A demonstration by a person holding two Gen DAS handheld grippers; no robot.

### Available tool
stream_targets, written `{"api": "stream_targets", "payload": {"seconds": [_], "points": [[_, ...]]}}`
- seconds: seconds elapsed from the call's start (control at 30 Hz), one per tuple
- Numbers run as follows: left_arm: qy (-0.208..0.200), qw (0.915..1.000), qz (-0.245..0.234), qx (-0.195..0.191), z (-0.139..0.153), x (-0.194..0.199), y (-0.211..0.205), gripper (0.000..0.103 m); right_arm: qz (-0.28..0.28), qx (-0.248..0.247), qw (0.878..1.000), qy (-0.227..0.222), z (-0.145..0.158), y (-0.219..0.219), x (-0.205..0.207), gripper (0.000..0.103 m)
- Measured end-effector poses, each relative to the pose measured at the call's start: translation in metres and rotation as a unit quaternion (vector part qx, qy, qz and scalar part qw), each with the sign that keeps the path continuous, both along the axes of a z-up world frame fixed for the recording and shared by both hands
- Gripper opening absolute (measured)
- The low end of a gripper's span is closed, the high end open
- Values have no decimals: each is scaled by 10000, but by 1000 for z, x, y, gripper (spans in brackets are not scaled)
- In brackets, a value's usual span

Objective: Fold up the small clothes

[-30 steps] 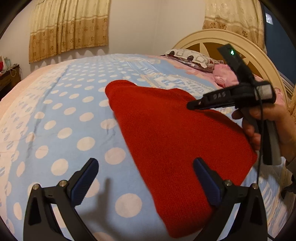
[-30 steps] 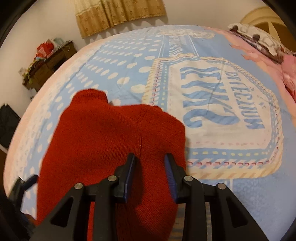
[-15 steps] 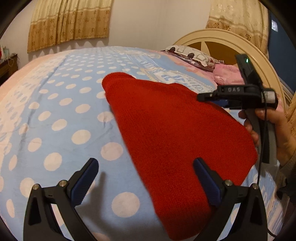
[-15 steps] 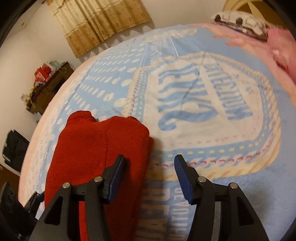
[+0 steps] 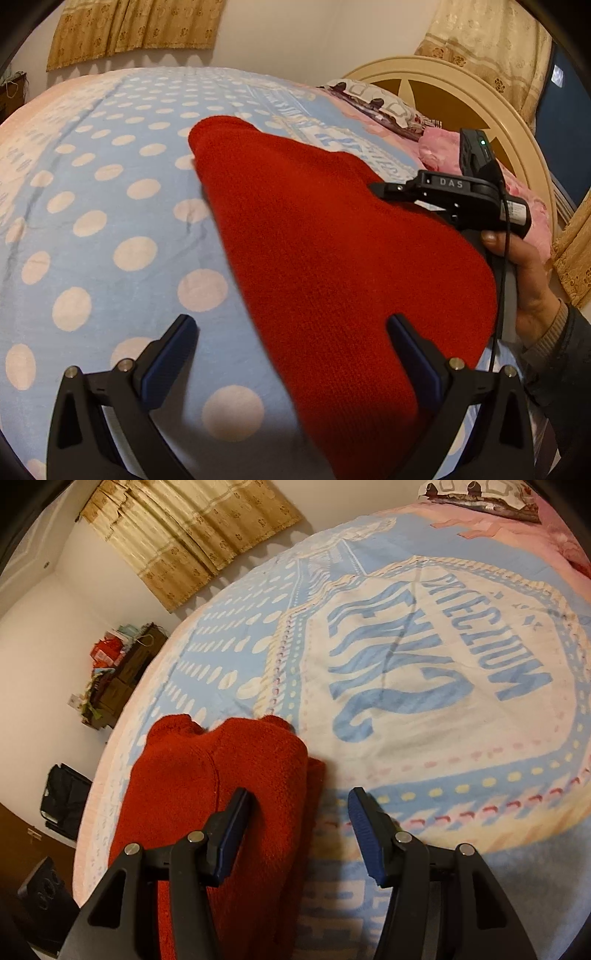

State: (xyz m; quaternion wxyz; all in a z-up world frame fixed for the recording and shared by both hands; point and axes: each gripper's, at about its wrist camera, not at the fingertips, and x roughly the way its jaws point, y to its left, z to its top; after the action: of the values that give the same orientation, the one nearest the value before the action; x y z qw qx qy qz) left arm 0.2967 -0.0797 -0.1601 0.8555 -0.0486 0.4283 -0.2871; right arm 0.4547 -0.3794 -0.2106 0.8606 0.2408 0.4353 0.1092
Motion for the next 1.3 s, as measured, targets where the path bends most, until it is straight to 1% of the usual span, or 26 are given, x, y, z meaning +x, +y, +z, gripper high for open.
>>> {"api": "stream_targets", "payload": {"seconds": [0.17,0.2,0.23,0.3,0.4,0.43,0.47,0.5,0.63,0.7,0.73,0.77,0.8,0.93,1.07,1.17,1.3], "points": [[-15,10000,-47,8,1,-2,-1,103,227,320,9992,-95,-1,2,5,56],[-11,10000,-53,7,1,-1,-1,103,290,312,9990,-102,-1,5,6,55],[-14,10000,-61,4,1,-1,0,103,314,151,9993,-92,-1,10,6,54],[-23,10000,-79,-2,1,-2,-1,103,296,40,9995,-70,-1,14,6,53],[-3,10000,-83,-11,1,-1,-2,103,269,75,9996,-39,-2,15,6,44],[-5,10000,-88,-3,1,-1,-2,103,304,163,9994,-30,-2,17,6,36],[-8,10000,-98,-5,1,-1,-2,103,320,224,9992,-29,-3,17,4,32],[-2,9999,-125,-25,1,-1,-2,102,340,280,9990,-16,-3,18,4,31],[47,9998,-176,-50,1,0,-3,98,313,198,9993,-6,-2,22,5,30],[75,9997,-227,-82,2,0,-5,94,284,151,9995,-59,-1,24,3,28],[87,9996,-255,-118,2,0,-5,87,287,78,9995,-111,1,27,2,26],[95,9992,-343,-206,3,-1,-6,72,303,-27,9994,-179,4,31,-1,26],[105,9985,-430,-312,4,-2,-6,71,314,-93,9992,-221,5,33,-2,25],[-102,9990,-411,-148,9,-8,-9,61,282,-225,9986,-376,11,34,-8,24],[-183,9993,-328,-50,14,-12,-9,49,241,-249,9979,-541,19,36,-16,24],[-293,9990,-313,135,21,-17,-9,43,218,-264,9976,-607,23,37,-20,24],[-481,9975,-337,389,29,-26,-11,41,190,-180,9971,-709,31,39,-27,23]]}}
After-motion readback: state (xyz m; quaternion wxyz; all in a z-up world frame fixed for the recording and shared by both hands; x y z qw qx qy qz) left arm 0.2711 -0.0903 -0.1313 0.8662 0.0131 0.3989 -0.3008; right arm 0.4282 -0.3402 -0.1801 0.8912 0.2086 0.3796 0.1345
